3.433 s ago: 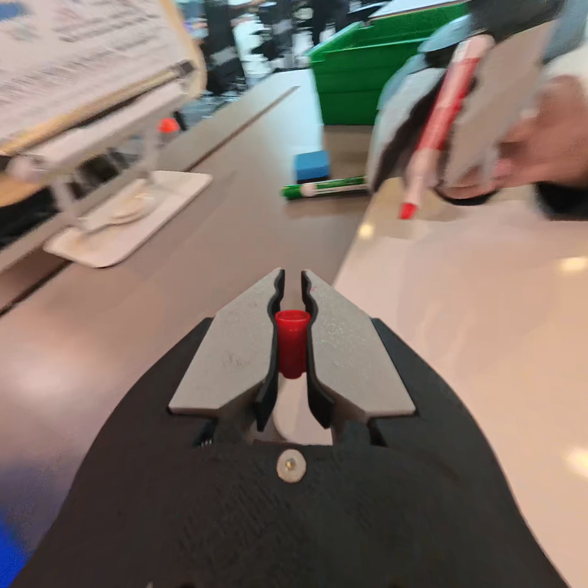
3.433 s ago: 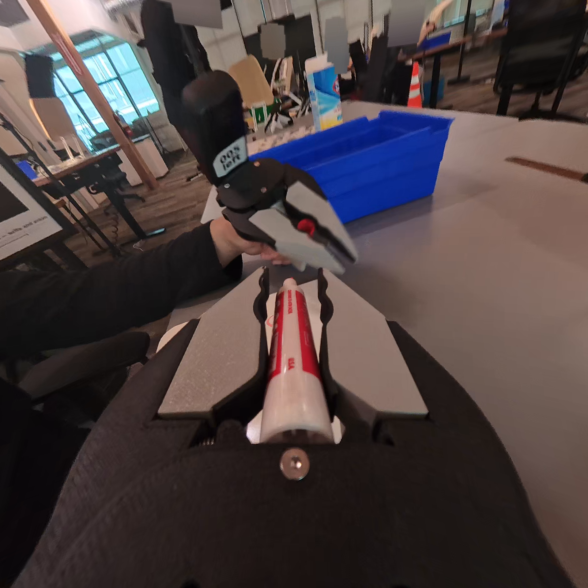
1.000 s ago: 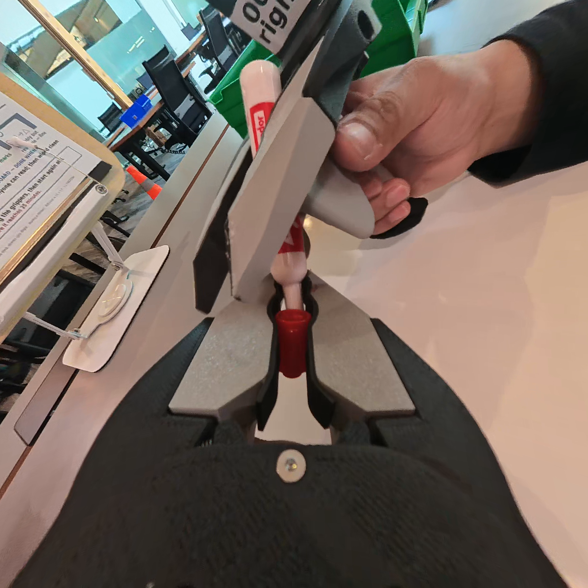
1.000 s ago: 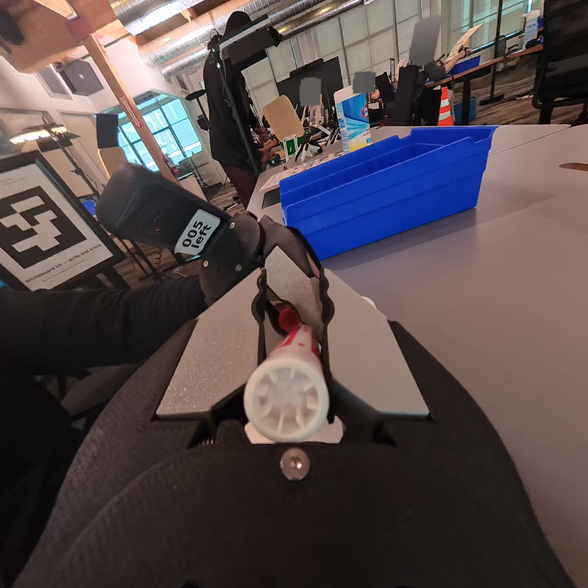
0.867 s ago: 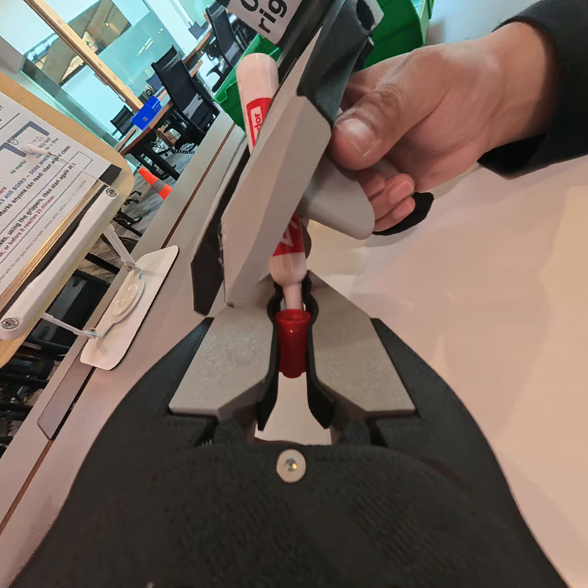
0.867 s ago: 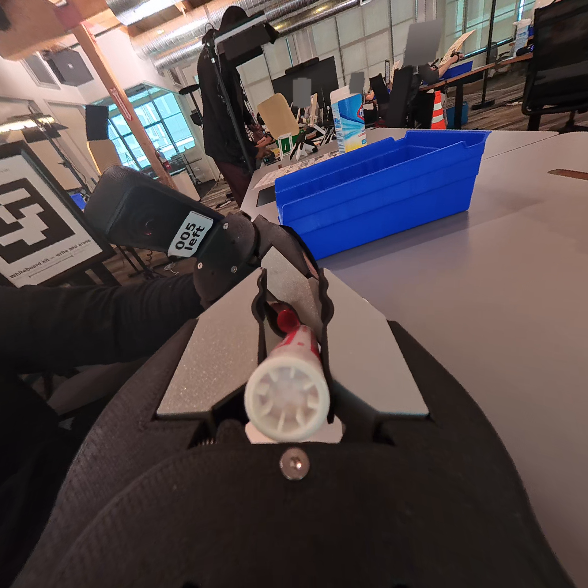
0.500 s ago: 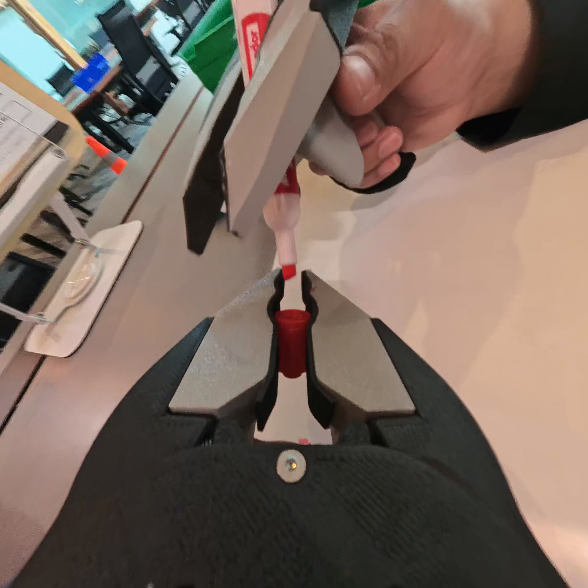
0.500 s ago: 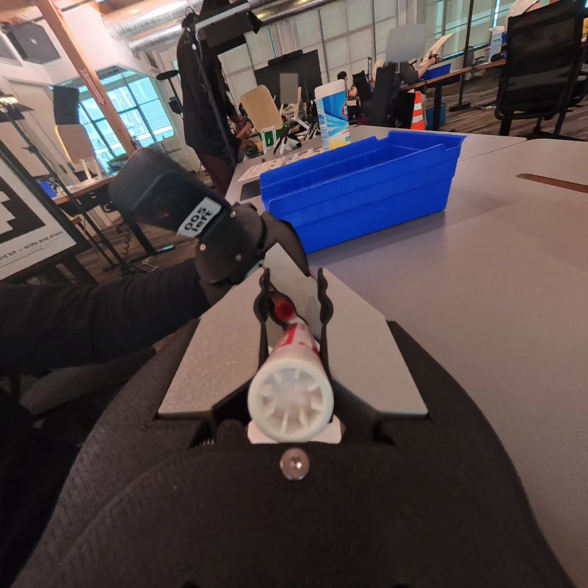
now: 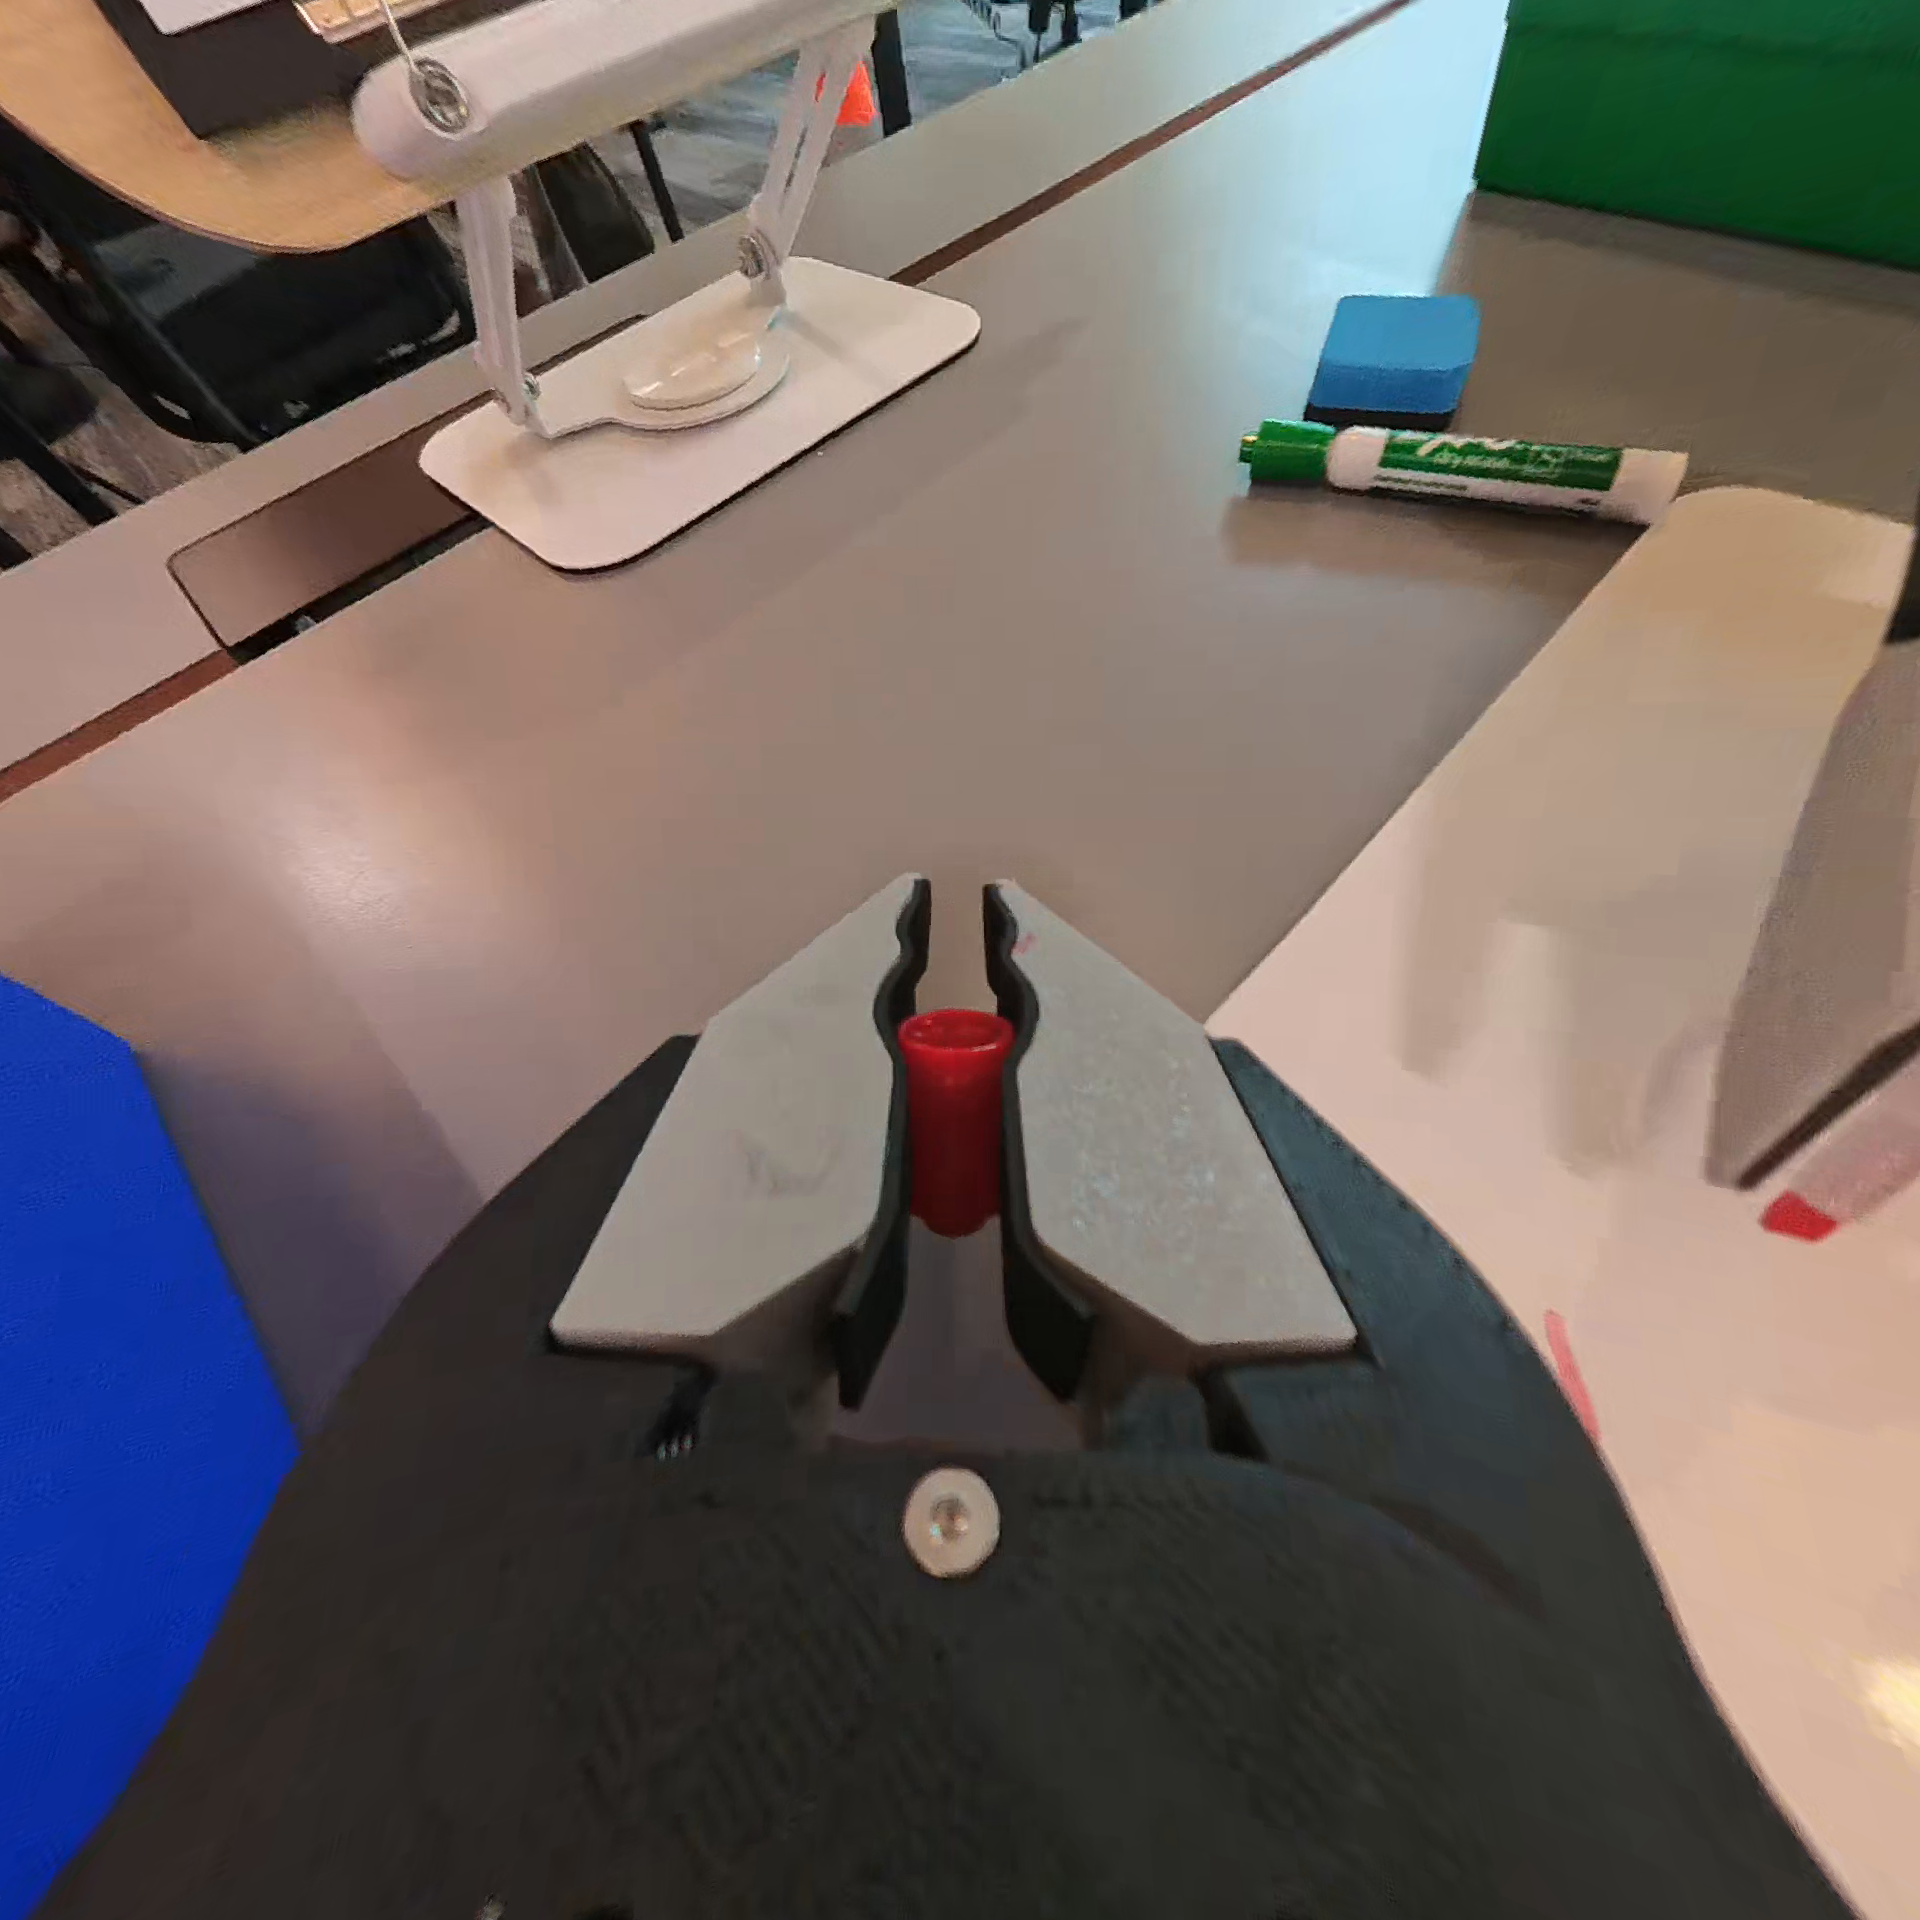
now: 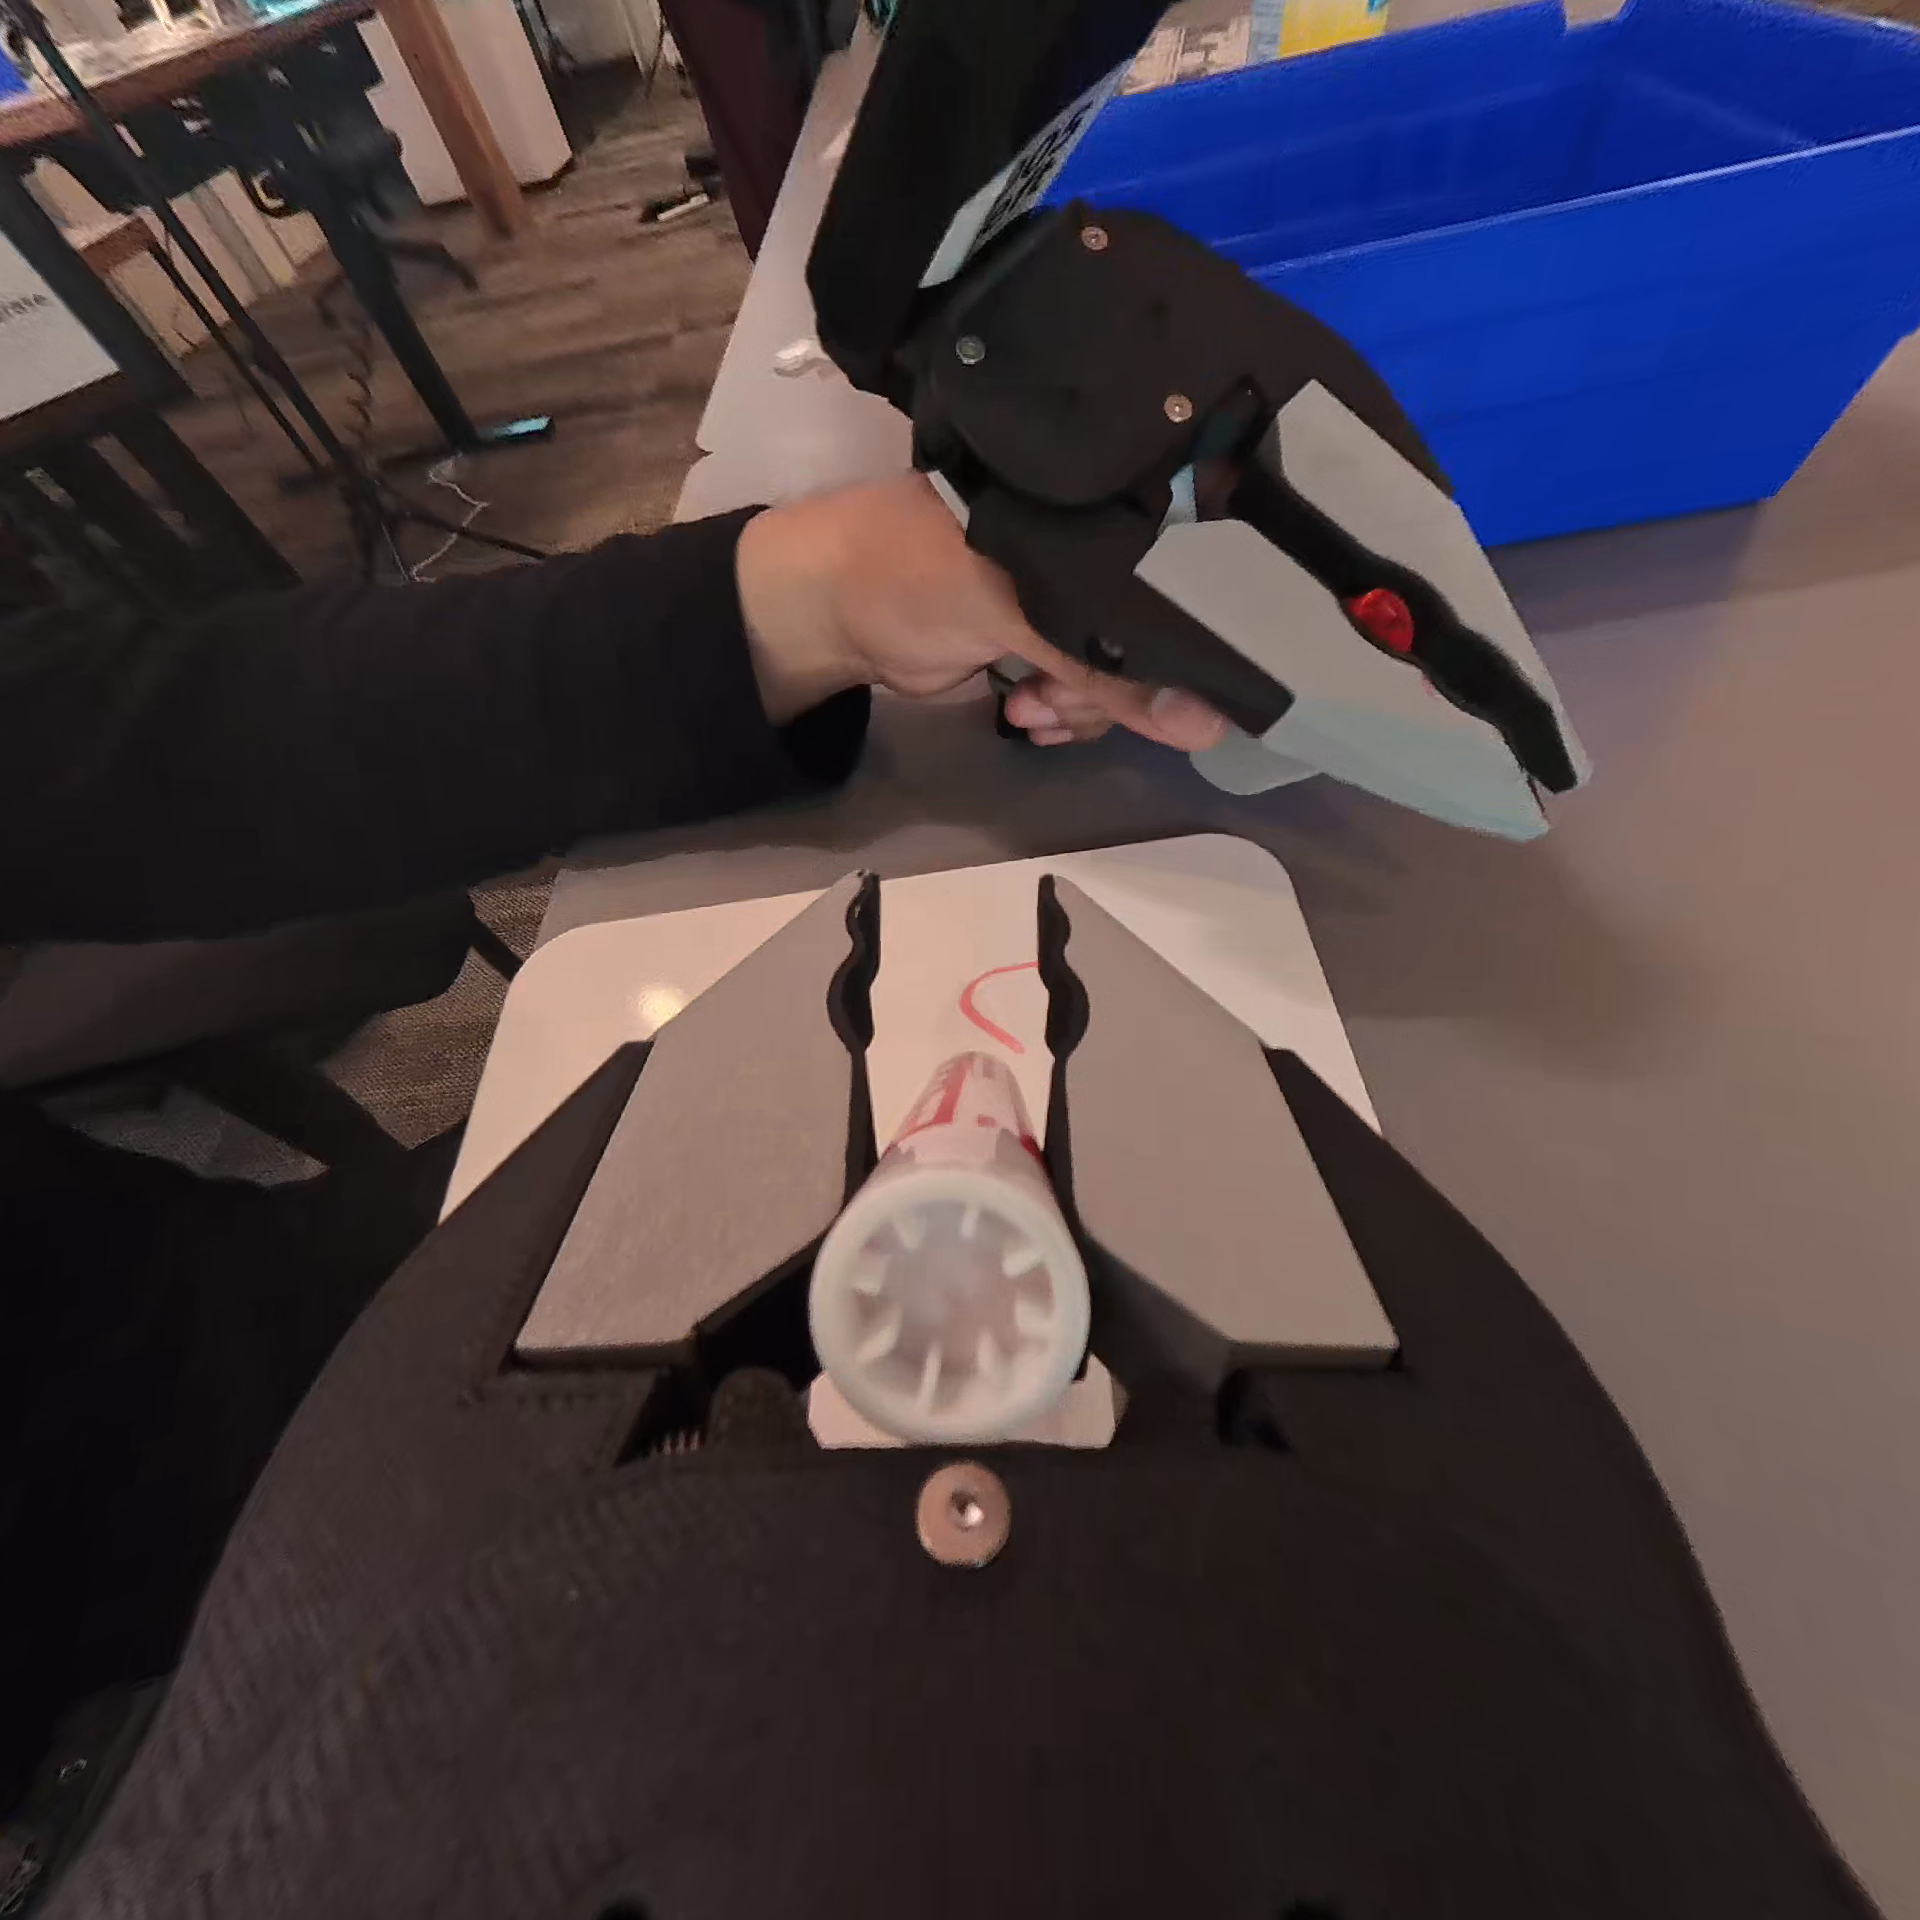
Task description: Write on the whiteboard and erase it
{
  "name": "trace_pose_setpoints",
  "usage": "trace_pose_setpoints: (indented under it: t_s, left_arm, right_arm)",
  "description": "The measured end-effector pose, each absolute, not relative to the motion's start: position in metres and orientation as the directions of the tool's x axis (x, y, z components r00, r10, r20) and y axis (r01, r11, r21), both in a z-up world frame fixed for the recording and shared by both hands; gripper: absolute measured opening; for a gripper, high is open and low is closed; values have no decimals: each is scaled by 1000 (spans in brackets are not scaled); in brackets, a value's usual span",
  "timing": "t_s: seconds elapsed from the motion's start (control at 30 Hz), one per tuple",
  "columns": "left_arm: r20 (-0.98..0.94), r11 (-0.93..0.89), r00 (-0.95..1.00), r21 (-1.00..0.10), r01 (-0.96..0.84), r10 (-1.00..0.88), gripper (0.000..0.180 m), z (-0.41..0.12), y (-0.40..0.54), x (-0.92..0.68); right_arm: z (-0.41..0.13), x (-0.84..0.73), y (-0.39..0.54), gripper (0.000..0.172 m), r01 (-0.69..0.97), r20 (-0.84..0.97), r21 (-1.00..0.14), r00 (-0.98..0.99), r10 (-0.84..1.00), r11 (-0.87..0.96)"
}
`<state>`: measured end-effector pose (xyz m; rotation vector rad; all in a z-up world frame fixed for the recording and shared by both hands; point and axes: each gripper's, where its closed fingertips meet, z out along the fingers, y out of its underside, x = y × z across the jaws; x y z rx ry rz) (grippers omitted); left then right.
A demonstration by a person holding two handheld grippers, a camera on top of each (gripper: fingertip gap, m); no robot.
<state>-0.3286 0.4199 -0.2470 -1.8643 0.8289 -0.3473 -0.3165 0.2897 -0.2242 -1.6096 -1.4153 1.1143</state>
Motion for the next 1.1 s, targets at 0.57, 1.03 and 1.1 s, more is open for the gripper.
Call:
trace_pose_setpoints:
  t_s: [0.57, 1.03, 1.1]
  left_arm:
    - [-140, -297, 740, -855, -426, -658, 8, -258, 423, -332]
    - [-147, -296, 738, -851, -433, -658, 8, -259, 424, -332]
    - [-149, -296, 738, -850, -435, -658, 8, -260, 424, -332]
  right_arm:
    - [-256, -334, 311, 29, 579, -44, -815, -14, 999, -28]
    - [-261, -330, 296, 29, 610, -44, -792, -59, 997, 1]
    - [-261, -329, 287, 29, 611, -51, -791, -79, 996, 8]
